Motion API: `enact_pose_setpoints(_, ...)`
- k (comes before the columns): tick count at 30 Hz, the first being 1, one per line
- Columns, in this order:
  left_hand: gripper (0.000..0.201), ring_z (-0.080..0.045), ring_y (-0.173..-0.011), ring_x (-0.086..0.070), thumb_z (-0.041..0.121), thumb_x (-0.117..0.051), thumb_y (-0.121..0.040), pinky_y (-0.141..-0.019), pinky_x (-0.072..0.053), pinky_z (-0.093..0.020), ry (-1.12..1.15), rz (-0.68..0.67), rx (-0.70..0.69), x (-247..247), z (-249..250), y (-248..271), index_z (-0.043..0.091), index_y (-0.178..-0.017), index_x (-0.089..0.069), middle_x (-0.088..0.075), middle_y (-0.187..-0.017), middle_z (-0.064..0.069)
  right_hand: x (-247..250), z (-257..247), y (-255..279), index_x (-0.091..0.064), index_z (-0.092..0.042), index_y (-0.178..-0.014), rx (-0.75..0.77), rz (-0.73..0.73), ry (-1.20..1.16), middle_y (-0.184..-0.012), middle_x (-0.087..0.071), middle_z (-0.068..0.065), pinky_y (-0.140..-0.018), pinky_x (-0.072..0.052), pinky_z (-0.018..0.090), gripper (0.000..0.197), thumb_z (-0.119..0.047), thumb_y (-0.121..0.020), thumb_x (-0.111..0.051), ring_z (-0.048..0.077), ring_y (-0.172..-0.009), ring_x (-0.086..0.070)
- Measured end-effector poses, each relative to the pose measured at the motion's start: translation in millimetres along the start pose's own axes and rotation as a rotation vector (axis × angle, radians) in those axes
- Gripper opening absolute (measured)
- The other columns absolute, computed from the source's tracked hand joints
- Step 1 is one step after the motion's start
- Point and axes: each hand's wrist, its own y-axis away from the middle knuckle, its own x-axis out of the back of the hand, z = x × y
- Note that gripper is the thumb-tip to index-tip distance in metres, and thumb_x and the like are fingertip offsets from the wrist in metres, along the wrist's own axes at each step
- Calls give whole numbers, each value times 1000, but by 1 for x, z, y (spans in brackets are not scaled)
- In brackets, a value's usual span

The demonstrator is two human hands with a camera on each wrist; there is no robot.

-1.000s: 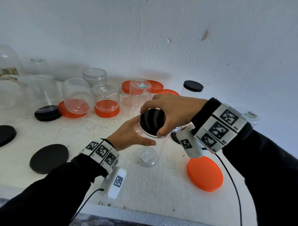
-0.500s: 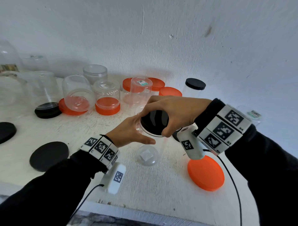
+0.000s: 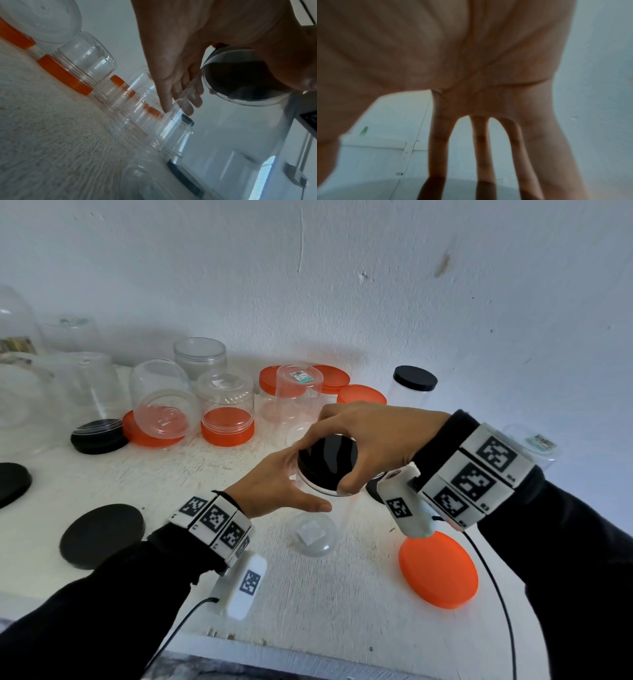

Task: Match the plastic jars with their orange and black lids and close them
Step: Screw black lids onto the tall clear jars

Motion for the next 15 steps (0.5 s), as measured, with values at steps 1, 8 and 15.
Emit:
enact_pose_setpoints(1,68,12,-104,-54,8,-85,-58,-84,-40,-4,7,7,-1,-1,0,0,37,-108,-50,-63,-106,20,-1,-1,-1,-49,-37,-125,-22,20,24,-110,-47,-7,-87,-44,29,61,-40,-69,-74,11,-104,-44)
enact_pose_setpoints(8,75,0,-110,-56,28,-86,-49,-94,-42,-21,37,26,-7,-4,-1,3,35,-115,-50,-64,-113,14,-15,-11,-7,-55,-16,-105,-188,209,87,-75,-44,-9,-57,-43,25,60,-65,-71,-62,16,-82,-52)
enact_pose_setpoints(15,68,13,-106,-52,23,-82,-56,-82,-39,-2,-36,-7,0,-1,2,2,41,-112,-47,-60,-110,21,3,-3,2,-38,-32,-137,-138,-41,94,-127,-45,-6,-92,-40,30,72,-63,-76,-59,15,-120,-44)
